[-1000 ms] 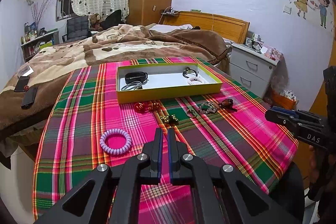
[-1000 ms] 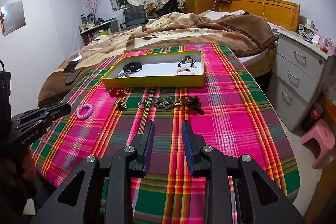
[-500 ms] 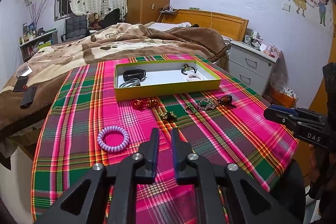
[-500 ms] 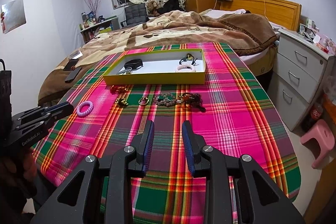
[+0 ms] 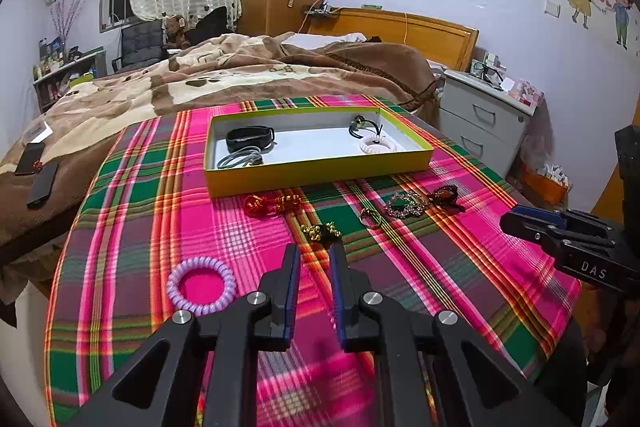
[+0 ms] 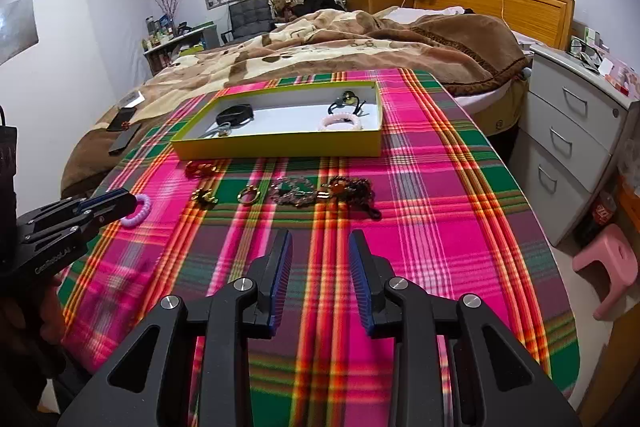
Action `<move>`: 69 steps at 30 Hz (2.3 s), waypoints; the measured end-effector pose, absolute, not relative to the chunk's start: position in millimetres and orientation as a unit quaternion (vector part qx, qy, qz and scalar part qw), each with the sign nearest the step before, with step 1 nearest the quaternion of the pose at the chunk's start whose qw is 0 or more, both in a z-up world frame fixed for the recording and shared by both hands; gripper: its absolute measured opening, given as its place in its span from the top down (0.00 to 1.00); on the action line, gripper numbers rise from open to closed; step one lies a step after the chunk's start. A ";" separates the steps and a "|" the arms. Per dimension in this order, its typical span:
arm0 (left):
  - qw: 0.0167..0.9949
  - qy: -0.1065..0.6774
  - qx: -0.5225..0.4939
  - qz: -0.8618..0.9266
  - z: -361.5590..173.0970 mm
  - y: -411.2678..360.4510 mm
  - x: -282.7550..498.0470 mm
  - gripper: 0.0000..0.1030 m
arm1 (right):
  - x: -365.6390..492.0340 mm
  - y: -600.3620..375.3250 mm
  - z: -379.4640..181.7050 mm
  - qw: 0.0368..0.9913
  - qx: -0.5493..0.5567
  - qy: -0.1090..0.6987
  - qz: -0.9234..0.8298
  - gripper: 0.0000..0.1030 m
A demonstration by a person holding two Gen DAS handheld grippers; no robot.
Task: Organize jewelry
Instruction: 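Reach the left gripper to the gold brooch while the right gripper reaches the brown beaded keychain, then close the left gripper on the gold brooch while the right gripper lifts the brown beaded keychain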
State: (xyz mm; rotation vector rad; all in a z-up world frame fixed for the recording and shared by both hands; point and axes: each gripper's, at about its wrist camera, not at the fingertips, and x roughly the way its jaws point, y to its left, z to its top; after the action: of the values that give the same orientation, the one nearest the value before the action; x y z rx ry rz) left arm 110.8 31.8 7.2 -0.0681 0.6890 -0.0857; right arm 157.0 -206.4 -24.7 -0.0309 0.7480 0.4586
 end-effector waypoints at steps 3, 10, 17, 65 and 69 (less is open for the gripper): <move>0.936 0.349 -0.035 -0.045 1.3 30.0 124.9 0.82 | 169.5 -205.4 -29.3 0.904 -0.019 0.368 0.218 0.71; 0.923 0.379 -0.040 -0.050 -12.0 25.2 153.8 0.77 | 198.9 -201.4 -38.4 0.897 -0.027 0.385 0.216 0.63; 0.907 0.415 -0.057 -0.045 -26.5 27.7 179.4 0.77 | 226.3 -193.8 -48.7 0.887 -0.038 0.411 0.209 0.62; 0.911 0.406 -0.038 -0.059 -21.9 9.6 164.1 0.95 | 222.4 -206.2 -49.0 0.884 -0.002 0.419 0.206 0.75; 0.915 0.396 -0.044 -0.060 -17.4 11.1 154.8 0.95 | 212.0 -207.9 -44.1 0.887 0.002 0.413 0.208 0.75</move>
State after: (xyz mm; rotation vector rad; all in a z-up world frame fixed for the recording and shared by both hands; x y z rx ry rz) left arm 154.8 11.1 -17.4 -0.0896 0.8149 -0.1242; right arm 212.0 -207.9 -44.1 0.0044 0.8579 0.4328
